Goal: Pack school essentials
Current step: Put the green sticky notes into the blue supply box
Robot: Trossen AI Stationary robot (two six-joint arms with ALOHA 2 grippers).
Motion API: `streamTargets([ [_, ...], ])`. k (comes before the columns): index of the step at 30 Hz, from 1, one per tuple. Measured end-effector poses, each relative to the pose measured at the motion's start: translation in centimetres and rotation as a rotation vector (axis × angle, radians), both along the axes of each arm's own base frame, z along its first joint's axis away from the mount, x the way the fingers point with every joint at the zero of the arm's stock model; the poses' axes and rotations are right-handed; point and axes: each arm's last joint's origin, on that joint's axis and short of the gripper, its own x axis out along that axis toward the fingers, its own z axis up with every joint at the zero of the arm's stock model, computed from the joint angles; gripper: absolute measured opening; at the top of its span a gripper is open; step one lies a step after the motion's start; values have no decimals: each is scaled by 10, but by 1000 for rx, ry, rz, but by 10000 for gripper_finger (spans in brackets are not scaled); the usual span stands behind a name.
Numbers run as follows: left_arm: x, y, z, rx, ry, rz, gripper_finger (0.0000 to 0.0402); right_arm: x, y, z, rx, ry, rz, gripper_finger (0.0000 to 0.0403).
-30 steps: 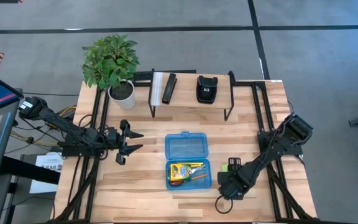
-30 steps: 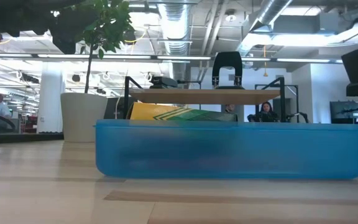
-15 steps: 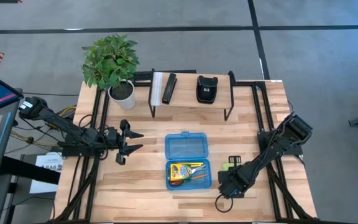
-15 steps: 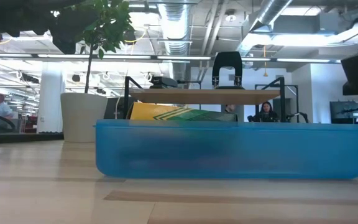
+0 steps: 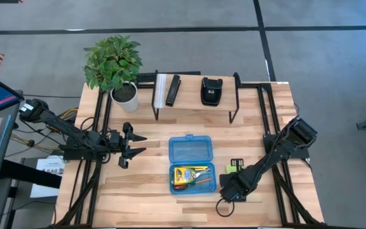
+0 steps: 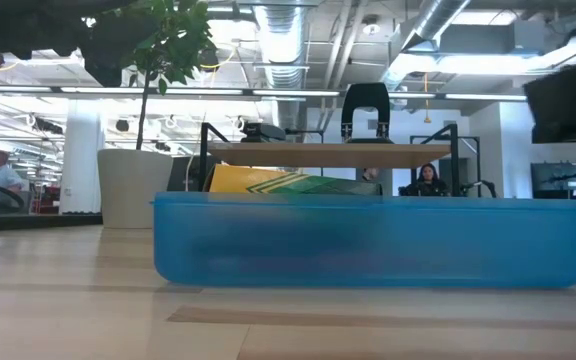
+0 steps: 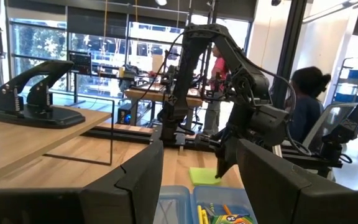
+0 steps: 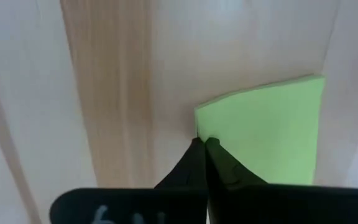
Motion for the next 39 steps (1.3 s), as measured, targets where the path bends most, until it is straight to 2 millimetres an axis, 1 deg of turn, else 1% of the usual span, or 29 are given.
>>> streamTargets([
  [7,0,0,0,0,1,0,192,8,-7,8,-12,8,-34,2],
  [10,0,0,0,0,1,0,192,10,-8,15,-24,24,-40,2],
  [16,0,0,0,0,1,0,192,17,-8,37,-50,34,-48,1],
  [21,0,0,0,0,1,0,192,28,-8,61,-48,-7,-54,1],
  [25,0,0,0,0,1,0,192,40,-8,79,-47,-72,-36,1],
  [29,0,0,0,0,1,0,192,47,-12,93,-50,-107,-26,1],
  [34,0,0,0,1,1,-1,192,50,-18,96,-61,-100,-34,0],
  [39,0,0,0,-5,1,-2,192,53,-16,96,-47,-126,-14,3],
])
